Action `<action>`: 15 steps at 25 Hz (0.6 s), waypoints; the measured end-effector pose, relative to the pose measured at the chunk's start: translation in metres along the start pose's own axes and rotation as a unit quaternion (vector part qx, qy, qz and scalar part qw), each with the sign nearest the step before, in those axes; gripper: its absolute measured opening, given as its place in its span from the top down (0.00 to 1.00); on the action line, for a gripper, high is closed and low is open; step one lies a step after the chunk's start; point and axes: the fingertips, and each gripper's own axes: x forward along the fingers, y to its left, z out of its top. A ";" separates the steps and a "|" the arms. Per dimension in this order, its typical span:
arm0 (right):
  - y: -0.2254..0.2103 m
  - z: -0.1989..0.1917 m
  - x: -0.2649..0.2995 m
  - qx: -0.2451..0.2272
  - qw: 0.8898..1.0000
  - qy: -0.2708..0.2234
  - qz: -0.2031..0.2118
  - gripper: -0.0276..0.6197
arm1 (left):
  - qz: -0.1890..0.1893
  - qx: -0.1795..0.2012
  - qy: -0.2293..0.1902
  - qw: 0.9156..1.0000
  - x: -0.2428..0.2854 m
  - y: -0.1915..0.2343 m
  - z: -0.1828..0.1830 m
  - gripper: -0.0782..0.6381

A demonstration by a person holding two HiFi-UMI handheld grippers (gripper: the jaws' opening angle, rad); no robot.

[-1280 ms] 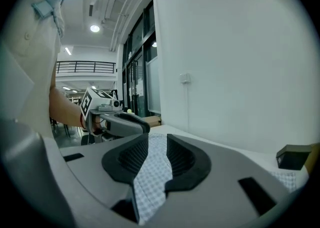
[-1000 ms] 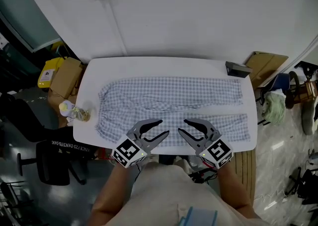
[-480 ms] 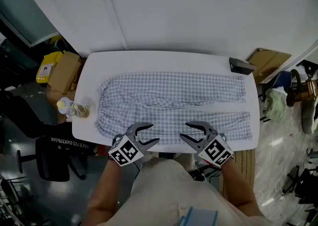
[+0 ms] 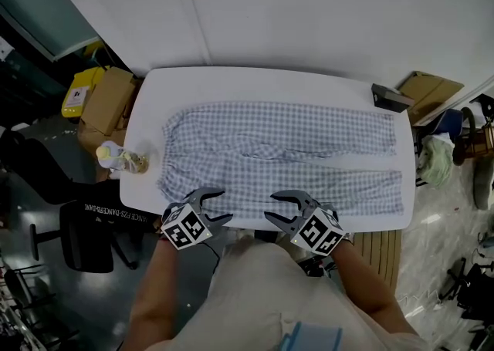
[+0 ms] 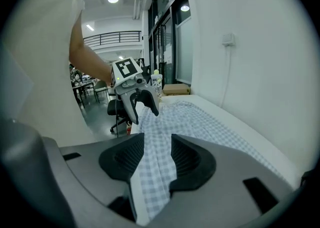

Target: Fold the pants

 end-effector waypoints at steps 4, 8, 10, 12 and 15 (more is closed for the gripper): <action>0.016 -0.004 0.027 -0.026 0.999 0.034 0.025 0.68 | 0.007 -0.011 0.029 1.000 -0.015 0.007 -0.039 0.52; 0.033 -0.011 0.052 -0.056 0.995 0.070 0.050 0.67 | 0.008 -0.010 0.070 0.997 -0.030 0.014 -0.082 0.52; 0.041 -0.015 0.065 -0.068 0.992 0.087 0.060 0.67 | 0.014 -0.007 0.087 0.996 -0.038 0.020 -0.100 0.52; 0.048 -0.020 0.076 -0.079 0.989 0.105 0.069 0.67 | 0.021 0.002 0.108 0.994 -0.046 0.027 -0.119 0.51; 0.057 -0.031 0.091 -0.094 0.984 0.130 0.082 0.67 | 0.021 0.014 0.137 0.990 -0.055 0.036 -0.143 0.51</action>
